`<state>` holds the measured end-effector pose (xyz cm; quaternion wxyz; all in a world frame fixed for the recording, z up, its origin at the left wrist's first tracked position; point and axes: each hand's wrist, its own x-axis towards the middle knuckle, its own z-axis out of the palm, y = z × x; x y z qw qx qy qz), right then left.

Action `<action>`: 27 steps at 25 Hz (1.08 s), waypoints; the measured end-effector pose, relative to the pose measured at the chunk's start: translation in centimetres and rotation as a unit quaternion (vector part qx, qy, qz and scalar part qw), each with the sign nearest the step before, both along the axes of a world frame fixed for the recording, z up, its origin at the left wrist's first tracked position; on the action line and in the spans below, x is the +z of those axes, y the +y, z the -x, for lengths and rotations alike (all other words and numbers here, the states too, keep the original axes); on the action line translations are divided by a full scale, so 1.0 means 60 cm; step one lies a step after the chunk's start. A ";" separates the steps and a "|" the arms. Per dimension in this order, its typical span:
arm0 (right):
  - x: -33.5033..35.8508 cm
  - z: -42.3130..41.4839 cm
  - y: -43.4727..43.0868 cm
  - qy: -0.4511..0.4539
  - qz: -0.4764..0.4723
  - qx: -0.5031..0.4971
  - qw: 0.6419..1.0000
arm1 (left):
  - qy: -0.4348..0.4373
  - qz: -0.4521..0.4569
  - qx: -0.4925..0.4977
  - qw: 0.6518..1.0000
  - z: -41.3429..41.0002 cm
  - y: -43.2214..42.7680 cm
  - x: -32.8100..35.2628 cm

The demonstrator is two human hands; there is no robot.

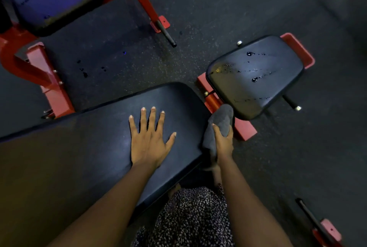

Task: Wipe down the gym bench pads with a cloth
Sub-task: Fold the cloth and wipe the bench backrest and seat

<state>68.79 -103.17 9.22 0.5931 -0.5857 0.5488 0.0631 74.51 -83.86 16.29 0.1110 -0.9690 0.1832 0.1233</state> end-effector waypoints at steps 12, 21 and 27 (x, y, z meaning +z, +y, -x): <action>0.131 0.095 0.213 0.006 -0.102 -0.183 0.978 | 0.127 0.147 -0.074 0.978 0.095 0.129 0.122; 0.201 0.176 0.396 -0.010 -0.091 -0.076 0.993 | -0.007 0.008 -0.094 0.995 0.217 0.354 0.222; 0.291 0.240 0.547 -0.088 -0.113 -0.028 0.989 | -0.047 -0.053 -0.012 0.997 0.293 0.491 0.302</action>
